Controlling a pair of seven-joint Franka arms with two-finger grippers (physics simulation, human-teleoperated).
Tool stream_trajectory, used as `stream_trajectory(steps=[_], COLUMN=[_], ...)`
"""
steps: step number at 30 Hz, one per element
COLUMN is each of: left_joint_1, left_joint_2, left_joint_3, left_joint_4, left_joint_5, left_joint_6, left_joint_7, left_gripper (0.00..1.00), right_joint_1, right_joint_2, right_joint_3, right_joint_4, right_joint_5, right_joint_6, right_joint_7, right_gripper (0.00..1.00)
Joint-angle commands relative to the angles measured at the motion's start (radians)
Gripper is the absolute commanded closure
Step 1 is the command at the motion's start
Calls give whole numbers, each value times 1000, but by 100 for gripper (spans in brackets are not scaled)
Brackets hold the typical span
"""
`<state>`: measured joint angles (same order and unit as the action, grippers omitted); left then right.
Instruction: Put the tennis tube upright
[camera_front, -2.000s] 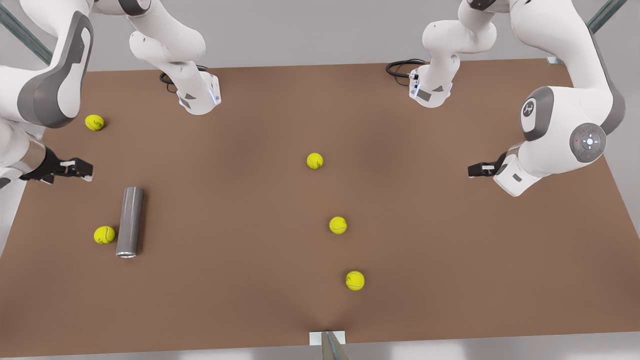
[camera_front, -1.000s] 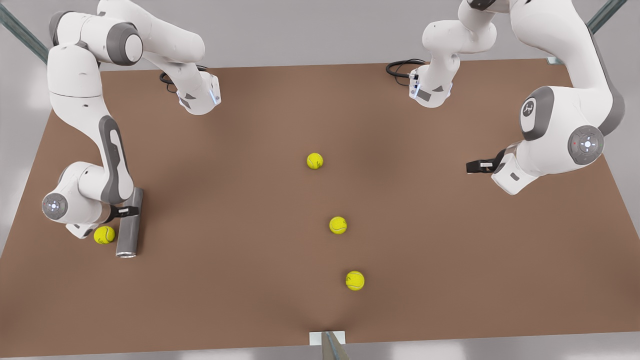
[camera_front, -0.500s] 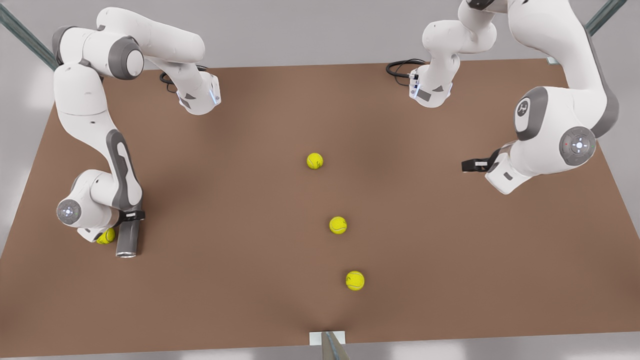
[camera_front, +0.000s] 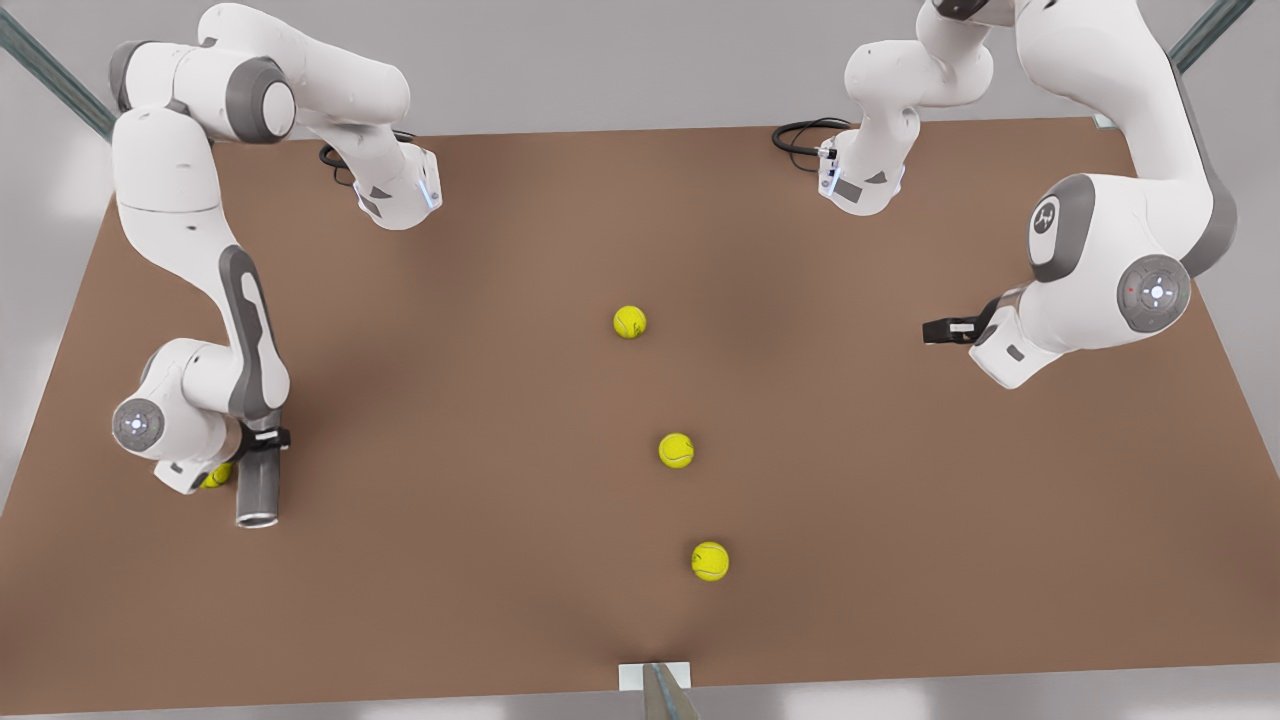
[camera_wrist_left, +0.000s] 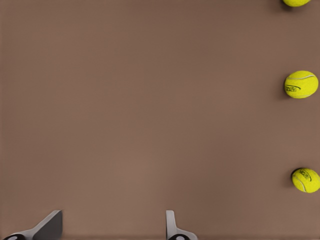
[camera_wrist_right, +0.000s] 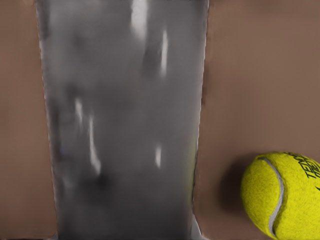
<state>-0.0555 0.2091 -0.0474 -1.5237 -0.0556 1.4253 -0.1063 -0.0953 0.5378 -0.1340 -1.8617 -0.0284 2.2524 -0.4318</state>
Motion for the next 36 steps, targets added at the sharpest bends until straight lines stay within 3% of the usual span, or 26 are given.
stream_trajectory(steps=[1,5,6,9,19,26,36], left_joint_1=[3,10,17,29,-3,-7,-12], left_joint_2=[0,4,9,15,9,10,13], left_joint_3=[0,3,4,11,12,14,32], left_joint_4=[0,10,8,-12,-84,-93,-102], left_joint_5=[0,-6,-7,-9,-4,-4,-4], left_joint_6=[-2,0,-6,0,86,86,66], left_joint_7=[-1,-3,-39,-39,-39,-39,-33], left_gripper=[0,0,0,0,0,0,0], right_joint_1=[40,54,121,313,537,643,649], right_joint_2=[-27,-48,-42,13,87,146,191], right_joint_3=[10,255,274,274,275,274,275], right_joint_4=[3,65,90,191,165,144,174], right_joint_5=[1,-10,-13,-65,-246,-257,-249], right_joint_6=[-128,-200,-200,-192,110,193,204], right_joint_7=[2,-10,-13,-97,-1002,-1007,-875], right_gripper=[27,27,27,27,27,28,28])
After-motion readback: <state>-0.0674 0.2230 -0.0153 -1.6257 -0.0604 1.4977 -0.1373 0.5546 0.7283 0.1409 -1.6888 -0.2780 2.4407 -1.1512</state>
